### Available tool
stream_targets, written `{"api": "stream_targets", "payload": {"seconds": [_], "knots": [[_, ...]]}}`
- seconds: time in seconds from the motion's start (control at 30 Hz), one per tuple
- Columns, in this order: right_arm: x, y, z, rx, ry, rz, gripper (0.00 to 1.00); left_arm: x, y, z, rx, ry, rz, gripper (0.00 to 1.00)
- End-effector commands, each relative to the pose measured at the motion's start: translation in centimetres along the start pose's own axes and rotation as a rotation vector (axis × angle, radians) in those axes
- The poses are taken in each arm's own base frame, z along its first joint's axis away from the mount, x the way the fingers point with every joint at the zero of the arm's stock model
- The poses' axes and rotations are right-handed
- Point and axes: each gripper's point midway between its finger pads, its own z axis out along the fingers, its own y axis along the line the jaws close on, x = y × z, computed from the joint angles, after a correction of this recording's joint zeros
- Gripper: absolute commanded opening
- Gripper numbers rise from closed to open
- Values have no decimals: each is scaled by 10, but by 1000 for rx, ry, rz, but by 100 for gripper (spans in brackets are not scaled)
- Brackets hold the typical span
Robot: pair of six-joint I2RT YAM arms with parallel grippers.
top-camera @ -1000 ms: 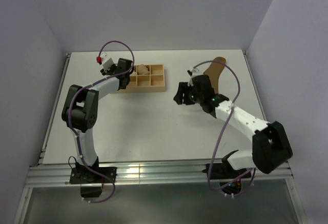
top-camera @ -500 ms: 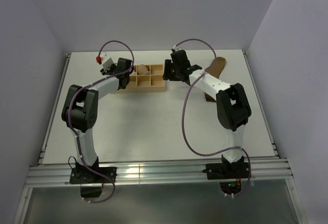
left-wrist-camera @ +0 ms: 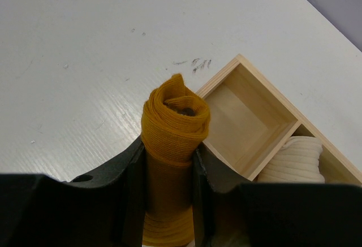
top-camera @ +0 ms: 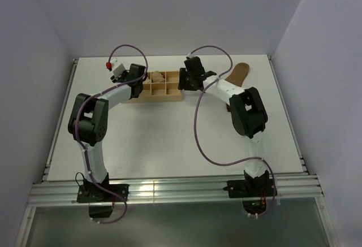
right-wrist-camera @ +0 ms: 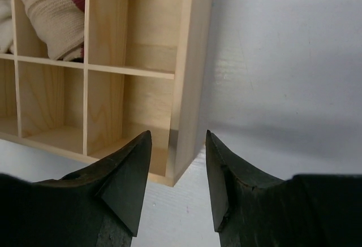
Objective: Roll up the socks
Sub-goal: Place the sock in the storage box.
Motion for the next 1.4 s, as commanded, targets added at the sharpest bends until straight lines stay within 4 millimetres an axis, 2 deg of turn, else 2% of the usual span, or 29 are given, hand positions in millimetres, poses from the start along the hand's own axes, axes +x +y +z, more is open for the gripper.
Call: {"api": "stream_targets", "payload": {"seconds": [0.0, 0.13, 0.3, 0.47, 0.5, 0.6, 0.83, 0.97, 1.37], "knots": [[-28, 14, 4, -17, -81, 17, 50, -17, -12, -1, 23, -23, -65, 0], [-28, 15, 16, -13, -68, 15, 43, -20, -12, -2, 23, -29, -65, 0], [-21, 14, 24, -8, -53, 14, 24, -25, -13, -3, 29, -38, -73, 0], [-15, 11, 30, 13, -31, 8, 14, -25, -13, -3, 24, -36, -79, 0], [-16, 11, 31, 14, -32, 8, 8, -27, -12, -3, 20, -44, -83, 0], [-15, 10, 32, 22, -27, 6, 0, -28, -9, -3, 12, -55, -94, 0], [-11, 10, 32, 16, -22, 9, 0, -41, -1, -6, 1, -116, -138, 0], [-10, 11, 33, 12, -17, 12, 0, -44, -5, -7, 26, -135, -145, 0], [-9, 15, 34, -9, -18, 22, 0, -21, -23, -14, 66, -117, -92, 0]]}}
